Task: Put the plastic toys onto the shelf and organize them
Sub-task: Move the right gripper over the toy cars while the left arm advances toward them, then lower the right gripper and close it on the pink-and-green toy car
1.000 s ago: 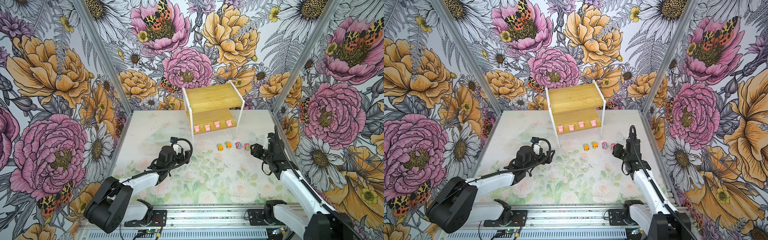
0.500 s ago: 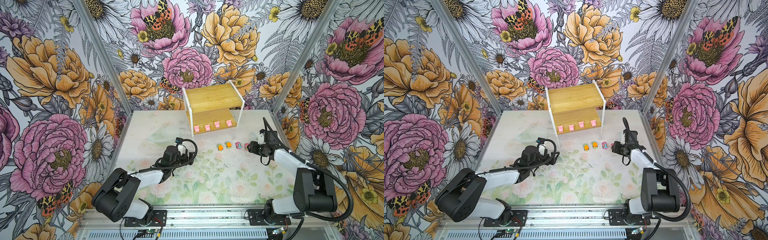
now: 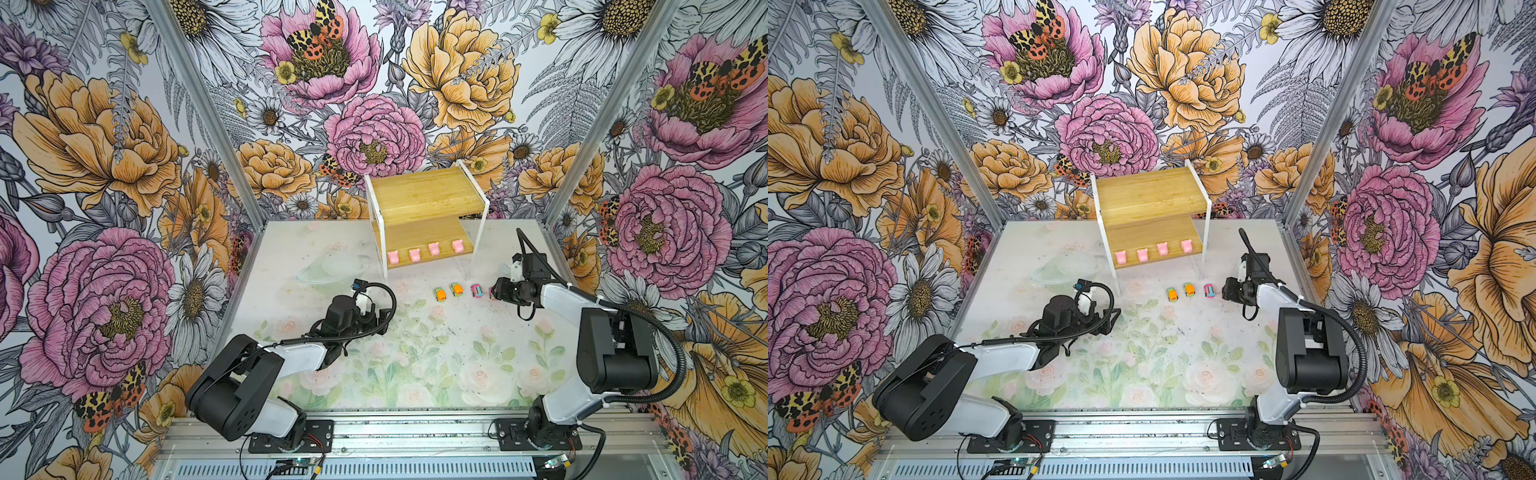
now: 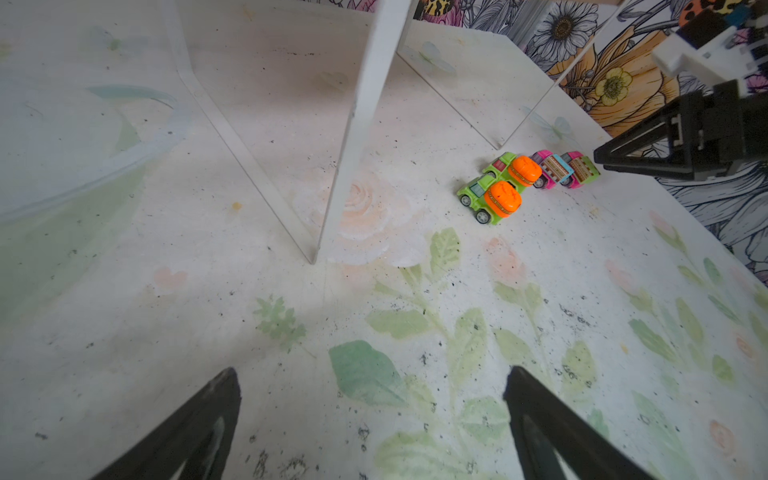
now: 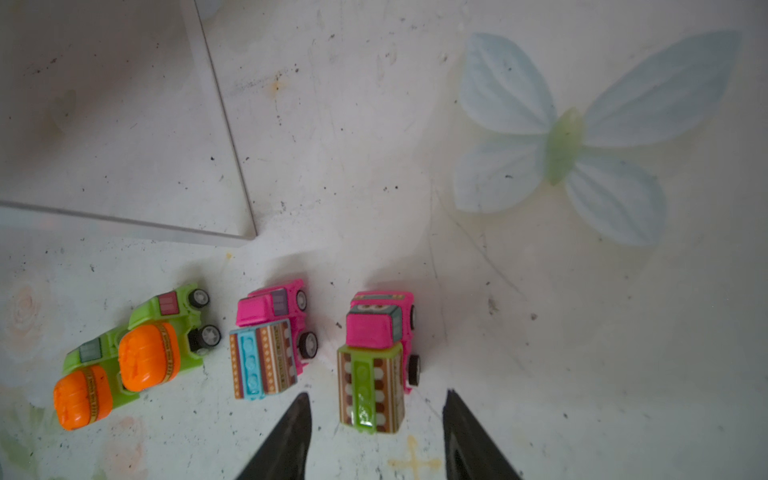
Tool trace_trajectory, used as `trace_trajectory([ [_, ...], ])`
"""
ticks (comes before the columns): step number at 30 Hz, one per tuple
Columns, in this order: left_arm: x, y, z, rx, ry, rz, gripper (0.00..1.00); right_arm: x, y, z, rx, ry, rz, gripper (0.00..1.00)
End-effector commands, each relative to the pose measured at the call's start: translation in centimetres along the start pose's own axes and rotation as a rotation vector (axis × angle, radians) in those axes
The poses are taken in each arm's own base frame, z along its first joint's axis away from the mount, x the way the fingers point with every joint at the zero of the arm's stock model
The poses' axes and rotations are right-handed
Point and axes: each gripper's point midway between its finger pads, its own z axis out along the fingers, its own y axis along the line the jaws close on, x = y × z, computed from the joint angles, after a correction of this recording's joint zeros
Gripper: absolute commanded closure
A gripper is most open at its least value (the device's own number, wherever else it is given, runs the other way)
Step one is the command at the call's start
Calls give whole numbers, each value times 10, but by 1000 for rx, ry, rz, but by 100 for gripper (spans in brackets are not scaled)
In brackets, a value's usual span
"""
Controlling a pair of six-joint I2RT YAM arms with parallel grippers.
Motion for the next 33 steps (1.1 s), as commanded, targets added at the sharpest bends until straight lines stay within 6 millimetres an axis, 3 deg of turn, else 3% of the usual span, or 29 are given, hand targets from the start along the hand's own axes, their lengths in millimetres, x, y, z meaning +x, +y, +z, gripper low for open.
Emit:
trace_trajectory([
  [1, -3, -12, 2, 61, -9, 39, 1, -12, 5, 2, -5, -17, -28, 48],
  [13, -2, -7, 2, 43, -3, 34, 1, -5, 13, 20, 12, 41, 6, 49],
  [22, -4, -4, 2, 42, 1, 37, 1, -2, 7, 27, 48, 74, 34, 50],
  [29, -6, -1, 2, 45, 2, 36, 1, 1, 5, 33, 55, 102, 49, 53],
  [33, -8, 1, 2, 44, -2, 36, 1, 3, 4, 34, 62, 111, 56, 62],
])
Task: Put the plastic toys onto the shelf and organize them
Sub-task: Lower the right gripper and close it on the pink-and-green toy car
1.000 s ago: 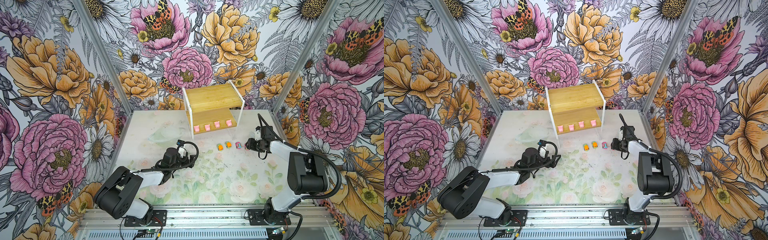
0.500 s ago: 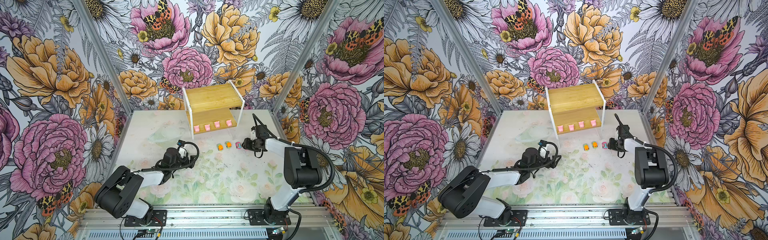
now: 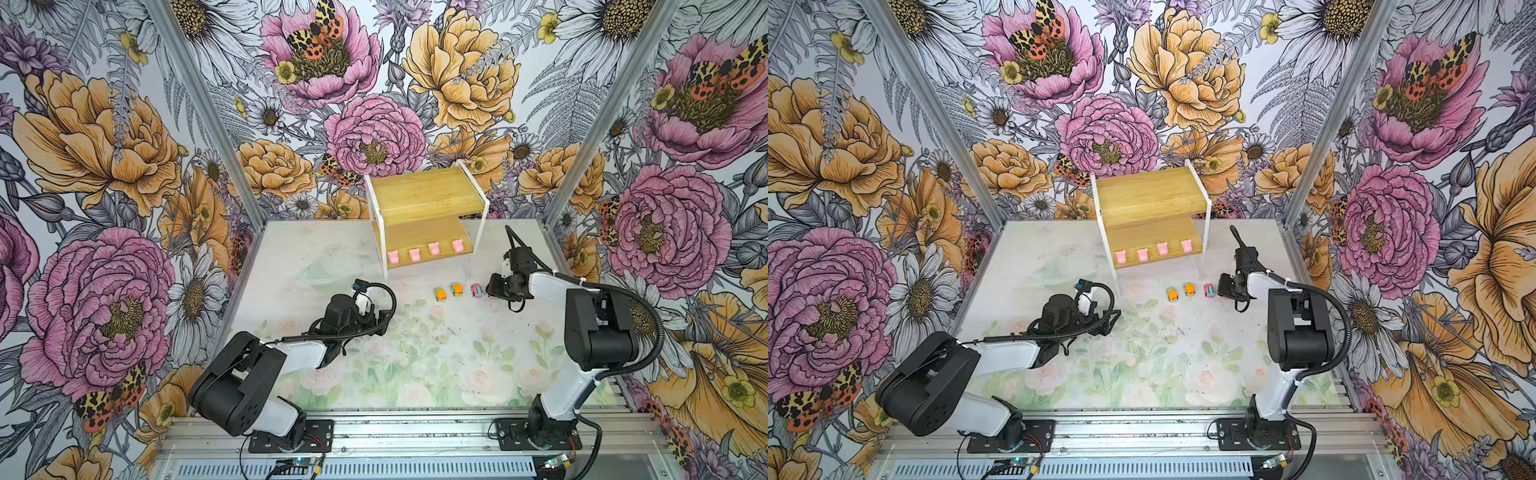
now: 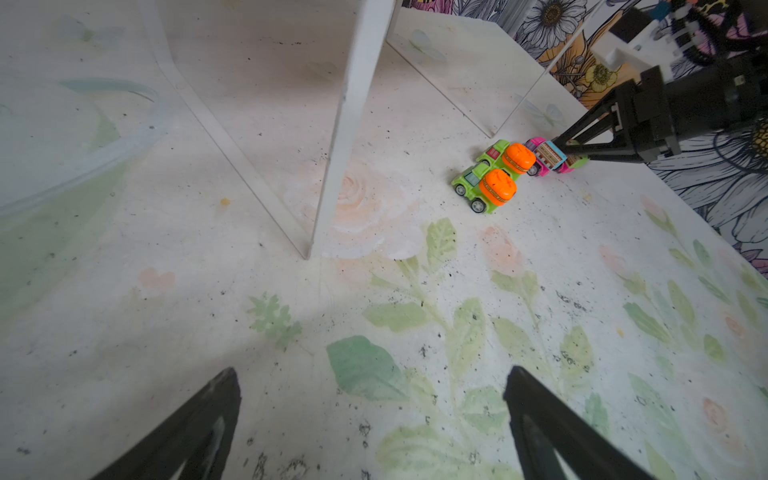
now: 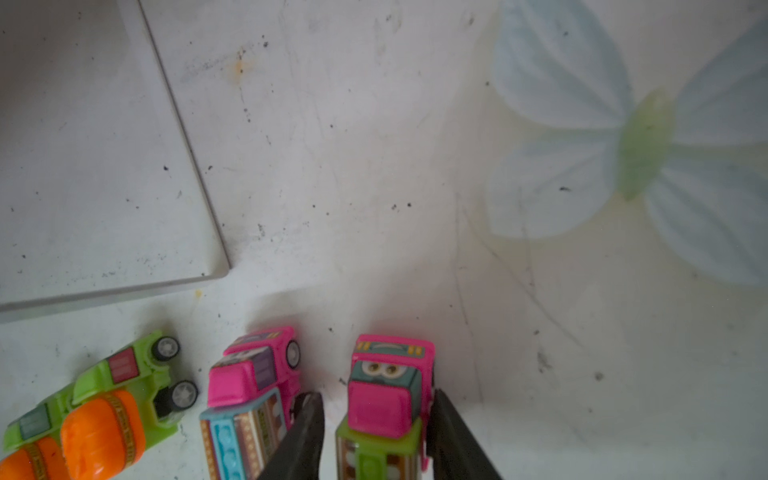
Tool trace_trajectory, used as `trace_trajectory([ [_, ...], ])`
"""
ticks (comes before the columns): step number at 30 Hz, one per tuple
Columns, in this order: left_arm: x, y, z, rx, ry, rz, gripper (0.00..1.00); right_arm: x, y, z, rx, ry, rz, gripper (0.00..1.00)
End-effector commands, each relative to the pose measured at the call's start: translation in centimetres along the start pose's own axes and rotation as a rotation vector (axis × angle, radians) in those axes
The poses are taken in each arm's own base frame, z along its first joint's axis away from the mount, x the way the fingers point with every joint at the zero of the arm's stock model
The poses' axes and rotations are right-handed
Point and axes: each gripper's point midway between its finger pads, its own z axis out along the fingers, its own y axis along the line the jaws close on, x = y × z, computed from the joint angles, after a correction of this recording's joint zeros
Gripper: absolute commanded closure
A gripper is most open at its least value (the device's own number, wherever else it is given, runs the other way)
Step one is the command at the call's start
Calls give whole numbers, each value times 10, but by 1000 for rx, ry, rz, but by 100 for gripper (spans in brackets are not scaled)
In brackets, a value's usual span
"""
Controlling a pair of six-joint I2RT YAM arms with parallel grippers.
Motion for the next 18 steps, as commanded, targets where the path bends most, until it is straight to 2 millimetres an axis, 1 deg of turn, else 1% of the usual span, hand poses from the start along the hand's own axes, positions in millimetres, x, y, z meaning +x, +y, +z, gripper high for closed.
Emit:
trace_trajectory([
  [1, -11, -3, 1, 25, -17, 24, 1, 5, -1, 3, 17, 29, 13, 64],
  [7, -11, -2, 1, 30, -13, 21, 1, 9, 0, 3, 9, 39, 13, 67],
  [11, -9, -1, 1, 29, -9, 18, 1, 10, 2, 3, 5, 41, 3, 64],
  [14, -9, 0, 0, 25, -10, 18, 1, 10, 3, 4, 10, 47, 0, 58],
  [18, -9, 2, 0, 20, -12, 16, 1, 11, 2, 6, 25, 53, -3, 57],
])
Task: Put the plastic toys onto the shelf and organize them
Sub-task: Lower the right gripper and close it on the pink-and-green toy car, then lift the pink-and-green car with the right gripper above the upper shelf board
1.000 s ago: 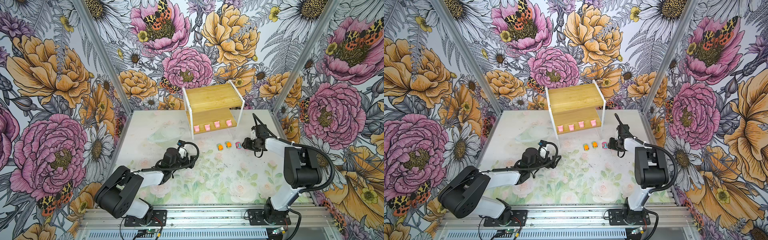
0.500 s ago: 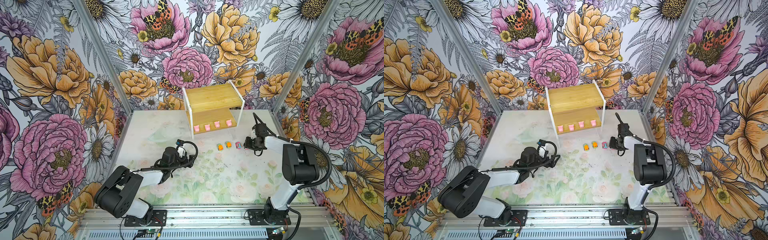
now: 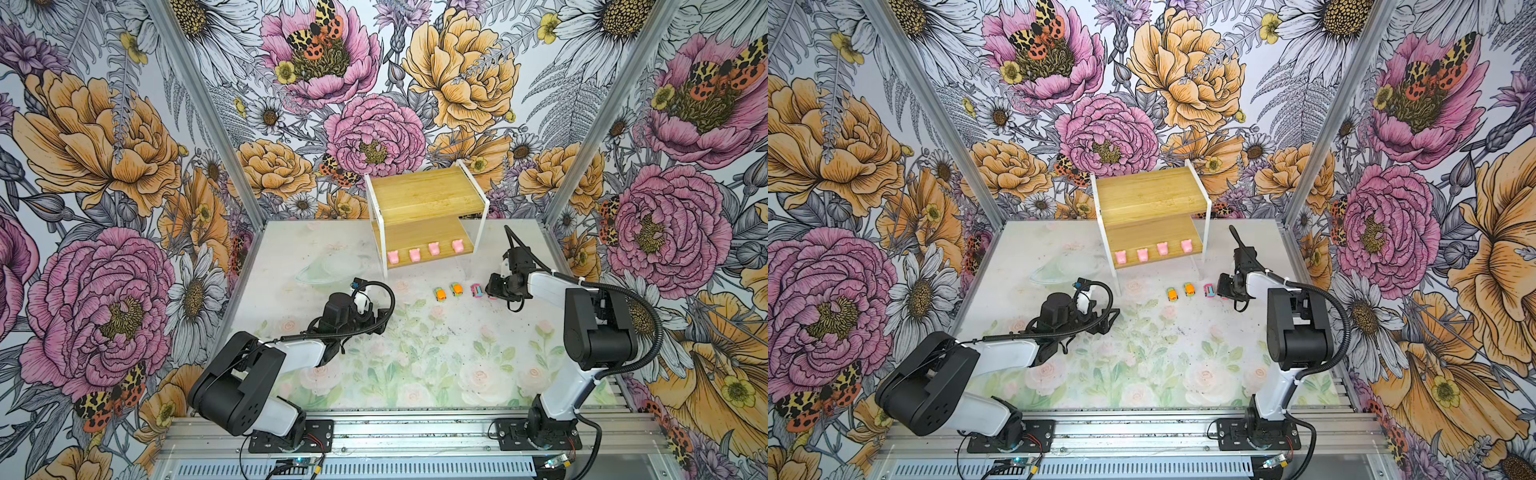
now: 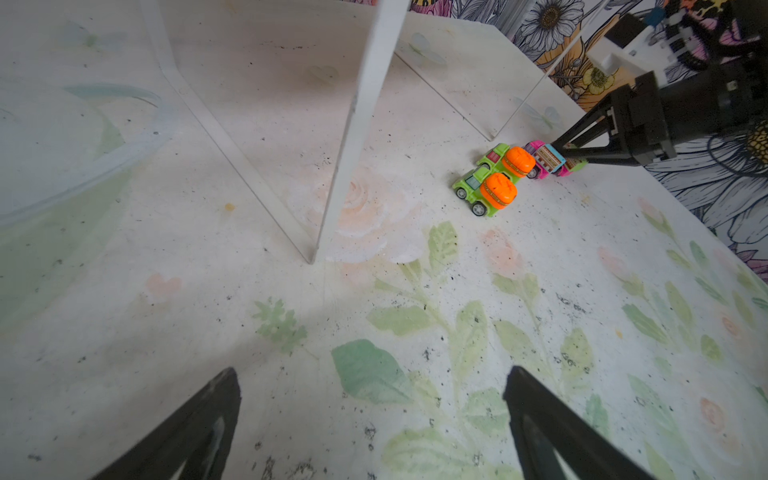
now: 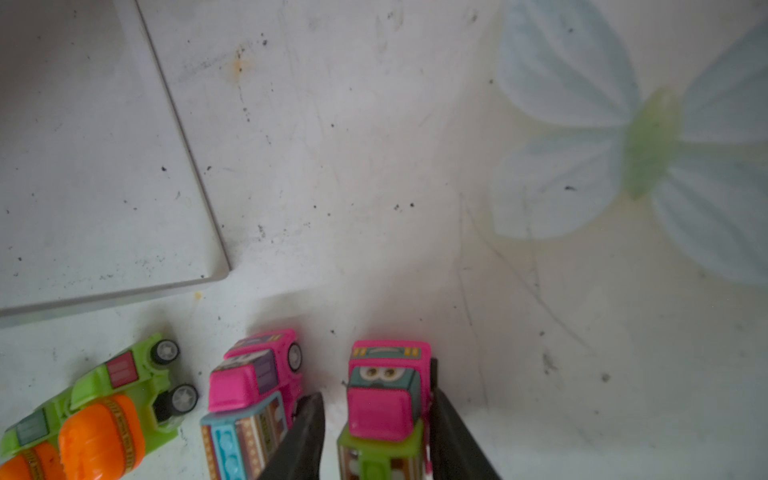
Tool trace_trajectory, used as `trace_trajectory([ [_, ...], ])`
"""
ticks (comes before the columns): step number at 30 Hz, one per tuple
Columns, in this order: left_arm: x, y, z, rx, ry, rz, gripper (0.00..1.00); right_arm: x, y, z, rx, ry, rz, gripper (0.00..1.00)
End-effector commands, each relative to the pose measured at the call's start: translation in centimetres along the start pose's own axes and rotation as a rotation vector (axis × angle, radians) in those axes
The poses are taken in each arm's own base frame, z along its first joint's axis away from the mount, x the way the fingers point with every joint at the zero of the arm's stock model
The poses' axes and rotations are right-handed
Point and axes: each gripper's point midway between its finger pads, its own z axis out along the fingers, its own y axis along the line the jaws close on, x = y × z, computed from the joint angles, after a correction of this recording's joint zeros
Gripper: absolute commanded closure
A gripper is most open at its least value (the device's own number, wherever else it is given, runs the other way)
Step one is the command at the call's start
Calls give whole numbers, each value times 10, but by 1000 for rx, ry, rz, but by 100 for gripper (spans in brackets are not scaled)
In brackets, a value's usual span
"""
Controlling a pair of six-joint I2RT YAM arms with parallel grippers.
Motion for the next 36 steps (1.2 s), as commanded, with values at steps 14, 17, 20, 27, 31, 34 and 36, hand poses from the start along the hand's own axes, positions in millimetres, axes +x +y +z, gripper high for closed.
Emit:
trace_trajectory([
  [14, -5, 4, -1, 12, -7, 8, 1, 7, -2, -14, 54, 9, -22, 78],
  [17, -6, 3, -1, 16, -10, 9, 1, 1, 6, -35, 32, -28, -29, 78],
  [20, -9, 1, -1, 20, -16, 7, 1, -11, 17, -68, 6, -85, -40, 78],
  [27, -13, -1, -2, 29, -26, 6, 1, -40, 42, -174, -26, -265, -93, 79],
  [31, -15, -2, -4, 33, -30, 2, 1, -60, 66, -238, -92, -409, -141, 79],
  [34, -17, -4, -6, 35, -34, 5, 1, -79, 92, -288, -161, -528, -200, 79],
  [36, -19, -4, -8, 31, -37, 4, 1, -90, 107, -316, -197, -594, -242, 78],
])
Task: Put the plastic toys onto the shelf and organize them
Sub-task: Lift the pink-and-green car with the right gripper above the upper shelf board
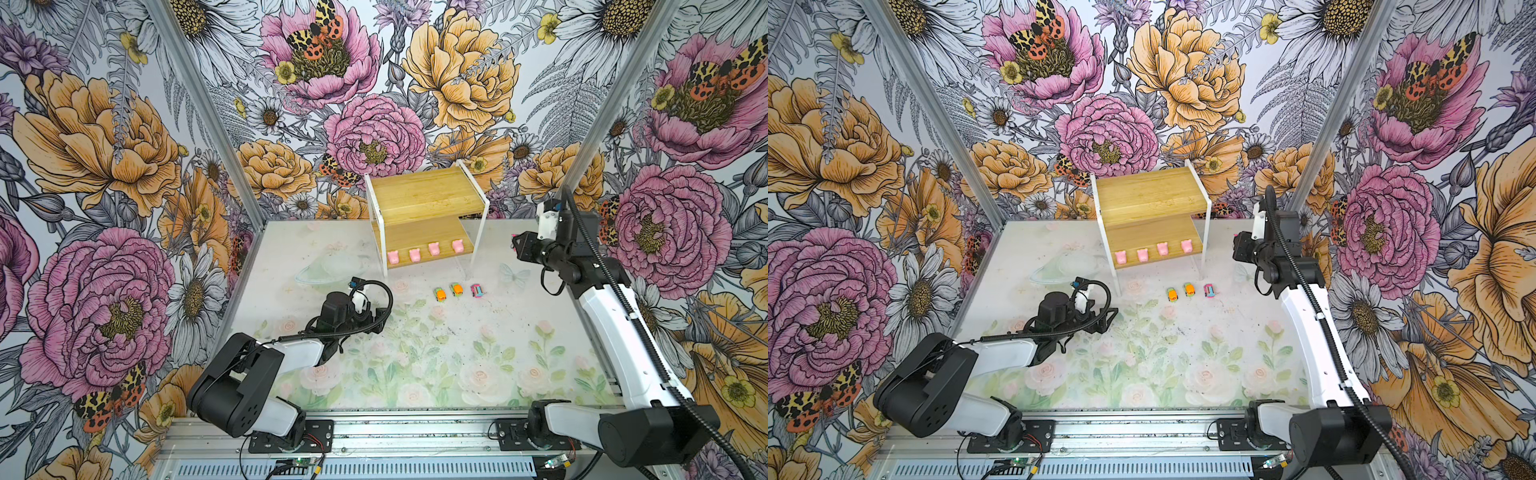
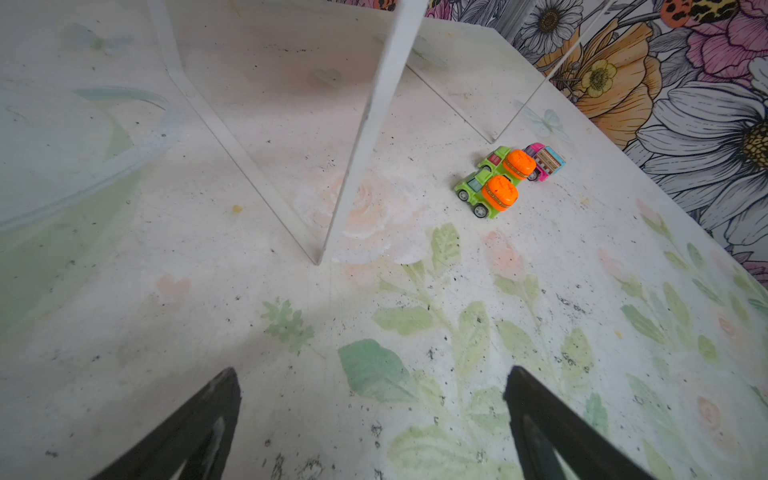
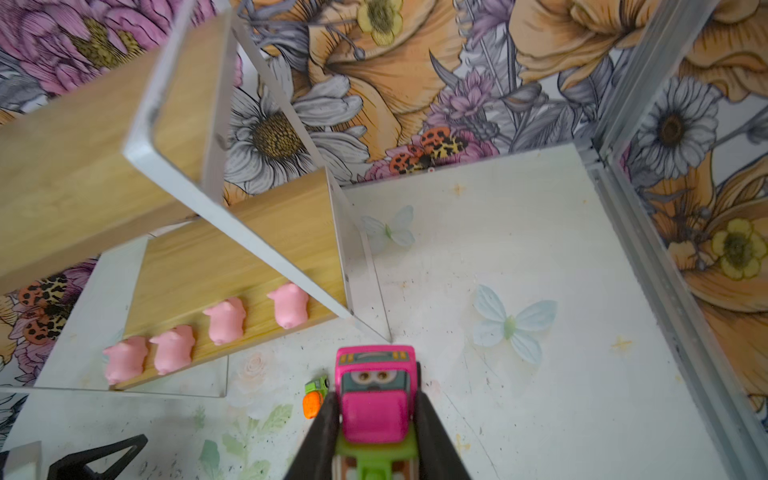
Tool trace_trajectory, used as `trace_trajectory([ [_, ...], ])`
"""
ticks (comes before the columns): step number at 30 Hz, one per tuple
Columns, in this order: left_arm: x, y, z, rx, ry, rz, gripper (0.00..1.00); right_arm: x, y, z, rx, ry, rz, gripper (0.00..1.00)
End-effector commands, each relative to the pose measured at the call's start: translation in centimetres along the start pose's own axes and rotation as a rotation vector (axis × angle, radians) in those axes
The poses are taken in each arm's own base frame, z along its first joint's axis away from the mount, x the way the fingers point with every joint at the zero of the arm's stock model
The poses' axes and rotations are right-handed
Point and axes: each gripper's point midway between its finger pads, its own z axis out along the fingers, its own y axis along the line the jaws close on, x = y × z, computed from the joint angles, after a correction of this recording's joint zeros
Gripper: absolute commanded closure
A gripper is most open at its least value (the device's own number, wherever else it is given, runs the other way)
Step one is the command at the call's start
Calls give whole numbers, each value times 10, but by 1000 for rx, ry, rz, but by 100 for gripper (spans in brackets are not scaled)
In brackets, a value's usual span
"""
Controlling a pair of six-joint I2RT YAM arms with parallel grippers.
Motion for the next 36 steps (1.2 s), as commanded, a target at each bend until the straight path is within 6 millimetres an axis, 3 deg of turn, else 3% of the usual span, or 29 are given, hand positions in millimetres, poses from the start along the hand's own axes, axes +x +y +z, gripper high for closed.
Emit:
trace_trajectory([
  [1, -17, -6, -5, 22, -37, 6, 1, -37, 29, -27, -81, -87, -76, 78],
  [4, -19, -7, -7, 14, -39, 7, 1, -69, 51, -31, -141, -140, -130, 78],
  [8, -20, -7, -9, 7, -36, 3, 1, -96, 81, -15, -211, -159, -189, 77],
  [16, -22, -13, -10, 31, -20, -3, 1, -116, 115, 40, -257, -116, -226, 77],
  [24, -26, -13, -11, 19, -10, 17, 1, -115, 132, 70, -245, -55, -271, 76],
  [36, -21, -10, -10, 2, 3, 17, 1, -79, 128, 94, -118, 63, -314, 76],
])
